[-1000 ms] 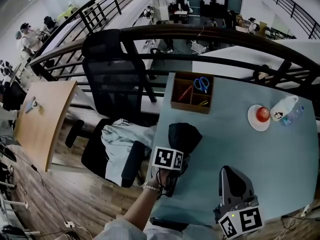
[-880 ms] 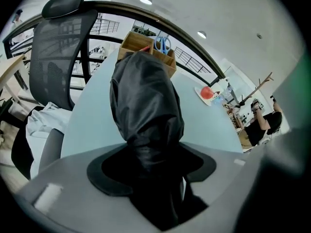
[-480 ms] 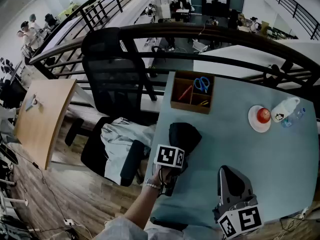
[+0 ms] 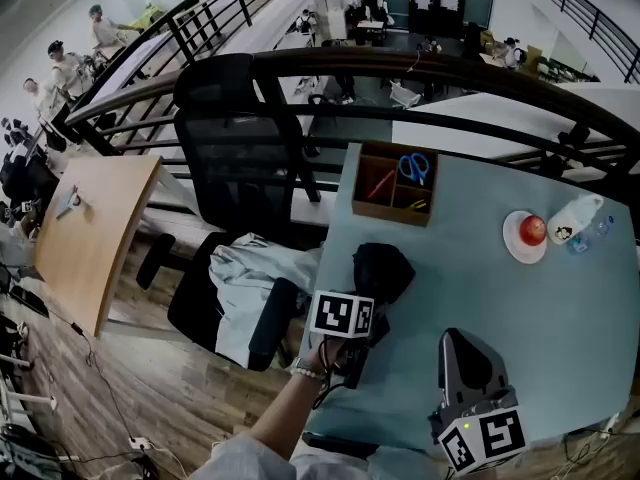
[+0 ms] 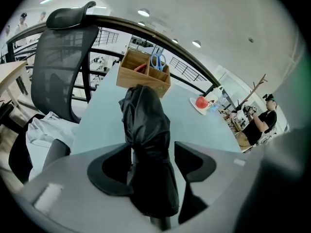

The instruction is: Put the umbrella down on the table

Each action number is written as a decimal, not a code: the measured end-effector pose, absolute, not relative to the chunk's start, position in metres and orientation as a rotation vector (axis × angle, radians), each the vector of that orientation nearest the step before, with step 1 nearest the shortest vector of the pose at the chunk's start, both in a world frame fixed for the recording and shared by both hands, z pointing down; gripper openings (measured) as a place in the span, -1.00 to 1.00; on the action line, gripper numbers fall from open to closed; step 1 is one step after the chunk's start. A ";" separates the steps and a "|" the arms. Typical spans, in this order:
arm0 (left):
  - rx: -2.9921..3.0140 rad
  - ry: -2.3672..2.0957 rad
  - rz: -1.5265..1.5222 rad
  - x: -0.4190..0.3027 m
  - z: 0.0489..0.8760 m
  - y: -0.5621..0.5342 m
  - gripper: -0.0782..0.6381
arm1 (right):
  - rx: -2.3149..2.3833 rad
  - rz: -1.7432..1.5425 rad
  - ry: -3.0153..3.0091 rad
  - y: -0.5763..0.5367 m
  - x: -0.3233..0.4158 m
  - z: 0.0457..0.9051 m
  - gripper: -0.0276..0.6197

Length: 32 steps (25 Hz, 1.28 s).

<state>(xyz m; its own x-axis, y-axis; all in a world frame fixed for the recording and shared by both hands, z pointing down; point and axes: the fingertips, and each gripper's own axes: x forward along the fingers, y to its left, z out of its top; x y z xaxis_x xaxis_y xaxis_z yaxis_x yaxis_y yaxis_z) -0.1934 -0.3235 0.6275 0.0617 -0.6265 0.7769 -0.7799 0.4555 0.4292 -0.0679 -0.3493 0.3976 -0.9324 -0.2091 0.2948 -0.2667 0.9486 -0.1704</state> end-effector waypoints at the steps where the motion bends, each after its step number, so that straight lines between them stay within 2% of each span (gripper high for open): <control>1: 1.255 -1.652 0.183 -0.195 0.622 -0.323 -0.01 | 0.353 0.300 -2.829 -0.347 -0.068 0.397 -0.91; 12: 1.522 -1.906 0.148 -0.205 0.536 -0.317 -0.05 | 0.395 0.268 -2.853 -0.316 -0.071 0.385 -0.91; 18: 1.622 -2.061 0.154 -0.206 0.485 -0.300 -0.38 | 0.430 0.249 -2.869 -0.298 -0.072 0.379 -0.91; 24: 1.775 -2.168 0.014 -0.198 0.434 -0.275 -0.74 | 0.456 0.221 -2.885 -0.278 -0.074 0.370 -0.91; 32: 1.816 -2.186 -0.069 -0.185 0.412 -0.238 -0.77 | 0.495 0.208 -2.890 -0.251 -0.068 0.368 -0.91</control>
<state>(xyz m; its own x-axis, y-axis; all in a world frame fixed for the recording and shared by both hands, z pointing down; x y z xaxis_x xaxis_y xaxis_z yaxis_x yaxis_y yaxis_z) -0.1849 -0.2376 0.4122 -0.1573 -0.9679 0.1960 -0.9537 0.2005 0.2243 -0.0682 -0.2511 0.3682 -0.9236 -0.3134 0.2210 -0.3418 0.9340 -0.1038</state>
